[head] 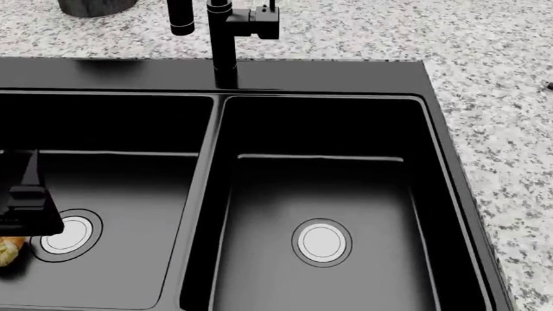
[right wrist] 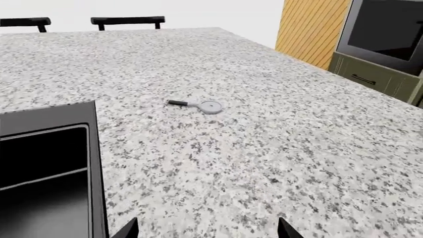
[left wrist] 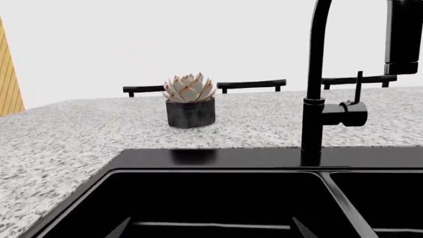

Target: Pick the mango from the counter and place it in the sink

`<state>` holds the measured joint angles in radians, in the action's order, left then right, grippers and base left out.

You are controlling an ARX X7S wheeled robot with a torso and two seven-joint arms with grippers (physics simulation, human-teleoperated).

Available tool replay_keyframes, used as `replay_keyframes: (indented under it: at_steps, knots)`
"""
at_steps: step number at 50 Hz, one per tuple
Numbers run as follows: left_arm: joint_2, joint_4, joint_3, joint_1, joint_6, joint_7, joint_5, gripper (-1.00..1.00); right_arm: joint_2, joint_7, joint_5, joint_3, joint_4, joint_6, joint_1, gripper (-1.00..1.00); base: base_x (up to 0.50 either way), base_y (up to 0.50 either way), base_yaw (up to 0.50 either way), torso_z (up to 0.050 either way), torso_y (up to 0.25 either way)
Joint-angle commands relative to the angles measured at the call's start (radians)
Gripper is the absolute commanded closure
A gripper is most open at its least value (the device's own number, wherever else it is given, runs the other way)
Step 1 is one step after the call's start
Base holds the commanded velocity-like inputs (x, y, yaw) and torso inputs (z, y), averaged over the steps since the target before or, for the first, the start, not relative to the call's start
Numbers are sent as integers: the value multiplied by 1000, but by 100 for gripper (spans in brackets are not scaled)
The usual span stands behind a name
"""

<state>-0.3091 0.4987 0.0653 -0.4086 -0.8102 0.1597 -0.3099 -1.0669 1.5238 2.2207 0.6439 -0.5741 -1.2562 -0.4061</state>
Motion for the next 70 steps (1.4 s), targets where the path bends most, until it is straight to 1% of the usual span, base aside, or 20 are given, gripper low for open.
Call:
replay_keyframes:
  at_steps: [1,12,19,25,33,40,49,58,64,70]
  knots:
    - [1,-28,-5,13,29,-2,3,-100,26,11,25,73,-10,21,151,-100,0,0,0,0,0]
    - [1,-39,-10,16,40,-2,1,-100,74,-11,19,124,-29,15,242,-100,0,0,0,0,0]
    - [4,-61,-17,11,51,-4,1,-100,104,-37,-4,121,-29,12,270,-100,0,0,0,0,0]
    - [5,-63,-20,11,51,-2,-1,-100,123,-78,-53,70,-5,8,252,-100,0,0,0,0,0]
    - [5,-66,-19,12,57,0,-4,-100,135,-153,-152,-25,53,-6,185,-100,0,0,0,0,0]
    - [7,-87,-22,11,71,-2,-5,-100,130,-181,-199,-56,94,-6,160,-100,0,0,0,0,0]
    - [5,-81,-21,14,68,3,-9,-100,95,-200,-242,-91,133,7,104,-100,0,0,0,0,0]
    - [-1,-61,-24,16,54,5,-17,-100,106,-209,-273,-114,154,17,105,-100,0,0,0,0,0]
    - [-5,-45,-13,28,50,9,-25,-100,144,-236,-311,-113,159,13,132,-100,0,0,0,0,0]
    - [-5,-49,-10,38,58,11,-26,-100,211,-316,-397,-46,156,-12,227,-100,0,0,0,0,0]
